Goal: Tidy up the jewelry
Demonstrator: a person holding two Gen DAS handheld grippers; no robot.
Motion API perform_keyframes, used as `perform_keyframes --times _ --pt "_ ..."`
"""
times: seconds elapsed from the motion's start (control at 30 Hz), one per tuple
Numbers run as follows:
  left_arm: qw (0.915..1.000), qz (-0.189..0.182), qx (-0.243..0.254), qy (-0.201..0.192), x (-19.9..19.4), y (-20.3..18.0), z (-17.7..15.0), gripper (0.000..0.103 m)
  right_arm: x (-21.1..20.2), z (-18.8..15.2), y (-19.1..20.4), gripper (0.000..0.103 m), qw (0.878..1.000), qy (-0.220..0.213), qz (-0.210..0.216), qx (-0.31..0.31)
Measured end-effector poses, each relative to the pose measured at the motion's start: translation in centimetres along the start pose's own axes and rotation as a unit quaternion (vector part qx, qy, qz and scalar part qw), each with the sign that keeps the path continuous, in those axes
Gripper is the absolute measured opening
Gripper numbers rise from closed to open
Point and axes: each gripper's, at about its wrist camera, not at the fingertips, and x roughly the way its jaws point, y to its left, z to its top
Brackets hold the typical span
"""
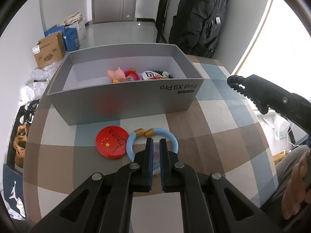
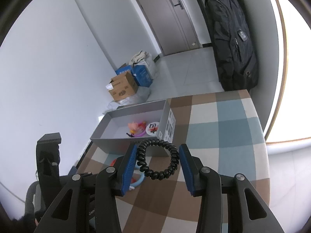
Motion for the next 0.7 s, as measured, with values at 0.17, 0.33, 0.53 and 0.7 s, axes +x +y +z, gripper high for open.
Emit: perform_keyframes --times 0.17,0.33,0.53,0.7 --pt "0.9999 -0.01 -0.009 -0.003 -0.2 0.0 0.2 0.002 0.2 -0.1 0.1 0.043 1.0 0.002 -0.001 -0.001" --pt "0.9995 -0.023 -0.022 -0.009 -0.6 0.2 0.5 0.002 0.4 -0.2 0.1 0.043 1.0 0.005 -0.002 -0.001" --pt "0.9983 -0.027 -0.034 -0.037 -1.7 0.5 1.1 0.002 0.6 -0.3 0.2 0.043 1.0 0.009 -0.004 -0.004" --pt "0.996 -0.02 -0.031 -0.081 -3.2 0.4 1.5 0.002 0.9 -0.4 0.3 0.043 1.0 0.012 -0.005 -0.008"
